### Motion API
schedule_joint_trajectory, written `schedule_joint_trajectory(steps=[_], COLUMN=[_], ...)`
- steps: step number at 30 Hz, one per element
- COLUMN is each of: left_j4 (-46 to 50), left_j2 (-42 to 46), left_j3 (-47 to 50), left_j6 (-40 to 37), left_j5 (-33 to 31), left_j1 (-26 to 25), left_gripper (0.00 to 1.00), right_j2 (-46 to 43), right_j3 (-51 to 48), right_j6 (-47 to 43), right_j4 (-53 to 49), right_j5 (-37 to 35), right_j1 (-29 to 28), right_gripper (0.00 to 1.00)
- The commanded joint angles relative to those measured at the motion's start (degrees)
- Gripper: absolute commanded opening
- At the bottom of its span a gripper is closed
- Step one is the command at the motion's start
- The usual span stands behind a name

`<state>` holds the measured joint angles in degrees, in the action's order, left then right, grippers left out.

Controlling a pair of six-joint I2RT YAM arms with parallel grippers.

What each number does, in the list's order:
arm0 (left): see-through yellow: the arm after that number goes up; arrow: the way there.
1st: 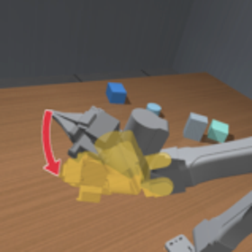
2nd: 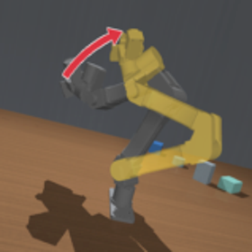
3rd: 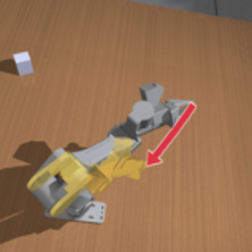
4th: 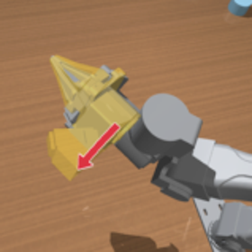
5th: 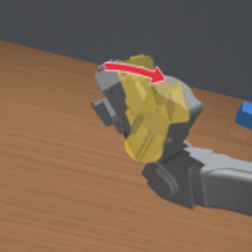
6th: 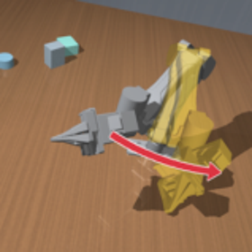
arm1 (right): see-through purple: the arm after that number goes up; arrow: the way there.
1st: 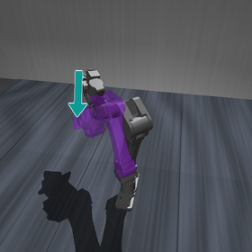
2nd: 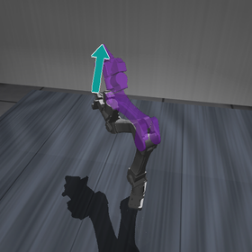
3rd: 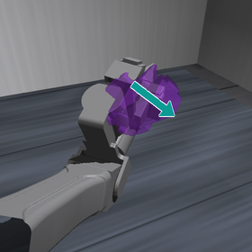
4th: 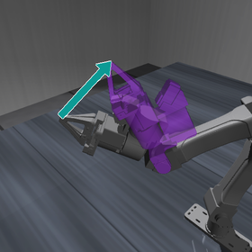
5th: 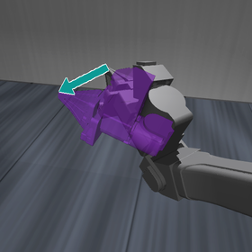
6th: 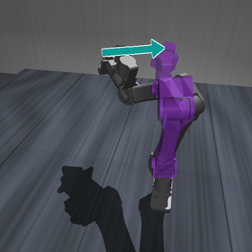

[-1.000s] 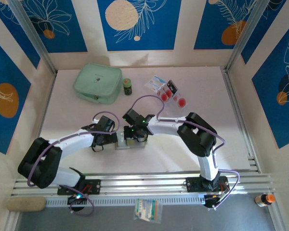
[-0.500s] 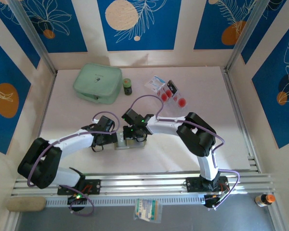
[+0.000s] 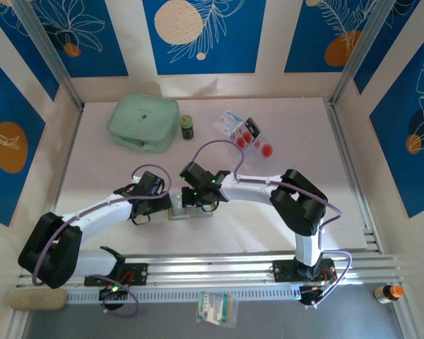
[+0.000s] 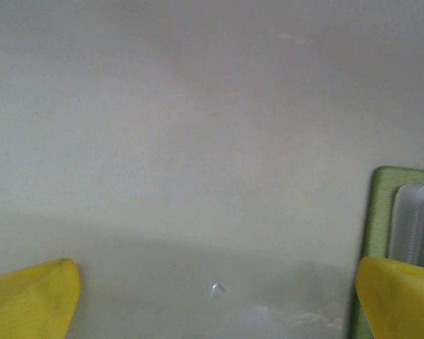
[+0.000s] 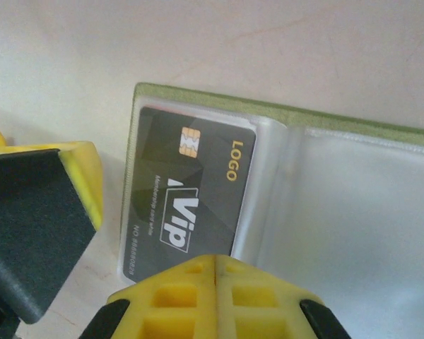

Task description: Put the credit cards into the card holder

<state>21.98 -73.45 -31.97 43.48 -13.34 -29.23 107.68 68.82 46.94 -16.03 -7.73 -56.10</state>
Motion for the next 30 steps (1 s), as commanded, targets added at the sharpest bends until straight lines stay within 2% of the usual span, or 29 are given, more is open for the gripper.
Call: schedule_joint_trajectory(steps=[1,30], left_j4=[1.8,-1.0], left_j2=[0.7,-3.0], left_j3=[1.2,2.1], left_j6=[1.5,0.2], left_j5=[0.8,1.7], left_j1=[0.9,1.2], left_gripper=[1.0,1.0], right_j2=[-1.3,4.7], right_j3=[-1.1,3.7], right_j6=[0.7,0.4], right_j4=[-1.4,-2.5], right_j5=[-1.1,0.3], right_j1=[-0.8,-2.6], right_gripper=[0.0,0.0])
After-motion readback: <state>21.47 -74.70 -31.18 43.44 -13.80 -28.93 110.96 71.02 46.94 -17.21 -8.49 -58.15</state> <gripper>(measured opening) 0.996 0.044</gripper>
